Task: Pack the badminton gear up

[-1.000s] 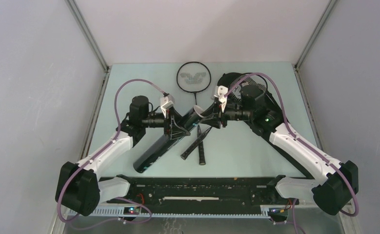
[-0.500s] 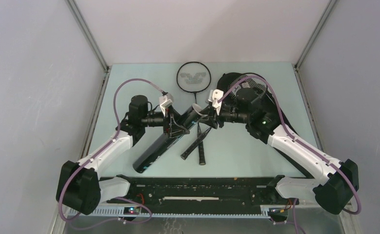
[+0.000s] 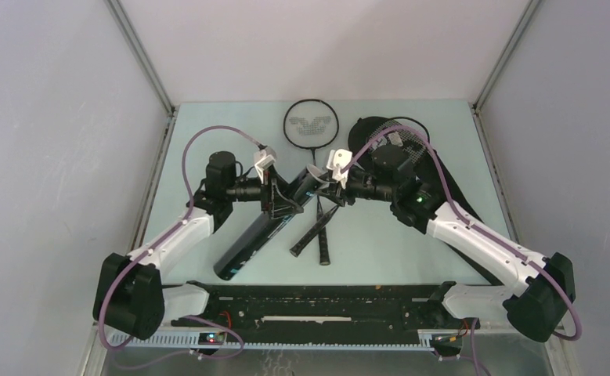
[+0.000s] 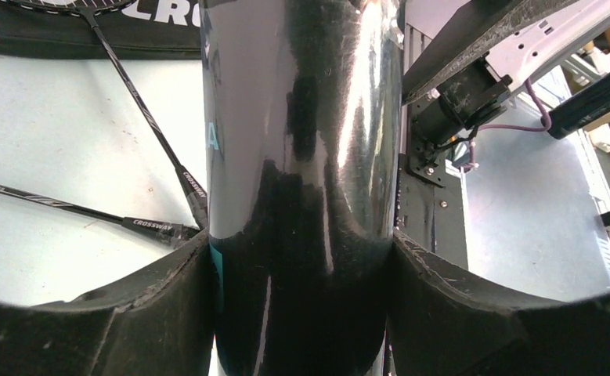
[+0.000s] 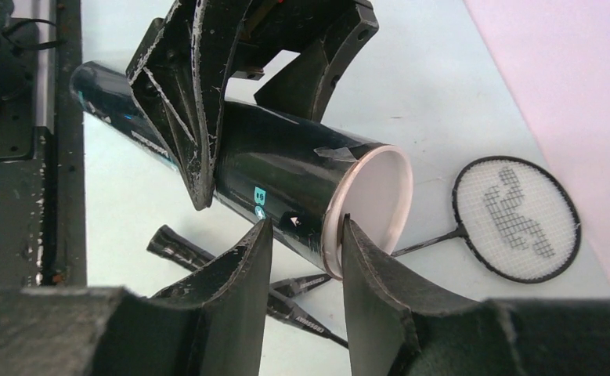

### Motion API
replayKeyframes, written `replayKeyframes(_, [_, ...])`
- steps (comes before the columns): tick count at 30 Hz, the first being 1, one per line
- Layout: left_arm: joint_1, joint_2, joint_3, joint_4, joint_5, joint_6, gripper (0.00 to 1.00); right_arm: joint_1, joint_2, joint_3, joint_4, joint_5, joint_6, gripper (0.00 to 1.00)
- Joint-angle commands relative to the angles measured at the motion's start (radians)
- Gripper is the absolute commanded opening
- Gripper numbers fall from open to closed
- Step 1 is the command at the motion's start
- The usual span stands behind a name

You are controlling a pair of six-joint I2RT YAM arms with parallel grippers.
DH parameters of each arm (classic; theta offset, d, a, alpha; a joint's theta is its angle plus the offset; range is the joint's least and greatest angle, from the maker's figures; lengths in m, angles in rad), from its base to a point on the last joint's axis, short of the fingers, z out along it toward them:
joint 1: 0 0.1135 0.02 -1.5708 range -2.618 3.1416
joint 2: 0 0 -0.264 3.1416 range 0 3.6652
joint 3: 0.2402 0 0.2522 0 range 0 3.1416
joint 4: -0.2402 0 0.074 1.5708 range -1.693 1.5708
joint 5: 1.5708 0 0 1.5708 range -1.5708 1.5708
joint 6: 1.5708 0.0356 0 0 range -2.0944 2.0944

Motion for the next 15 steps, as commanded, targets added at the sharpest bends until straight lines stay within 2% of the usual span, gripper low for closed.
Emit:
replayKeyframes(1, [0.022, -0.008, 0.026, 0.356, -0.114, -0.128, 0.00, 0.155, 0.058, -0.053, -0.216, -0.258, 0.049, 0.43])
replayKeyframes(8, [0.031, -0.011, 0.024, 0.362, -0.110, -0.121, 0.00, 0.161, 0.044, -0.054, -0.229, -0.221, 0.013, 0.47])
replayKeyframes(10, [0.034, -0.019, 0.030, 0.332, -0.099, -0.077, 0.00, 0.132, 0.022, -0.053, -0.225, -0.225, 0.017, 0.51])
replayKeyframes(12, [0.033, -0.041, 0.047, 0.217, -0.085, 0.050, 0.00, 0.083, 0.001, -0.040, -0.233, -0.253, 0.032, 0.56])
replayKeyframes(15, [0.033, -0.074, 0.086, -0.047, -0.077, 0.346, 0.00, -0.003, -0.038, -0.020, -0.241, -0.319, 0.054, 0.64])
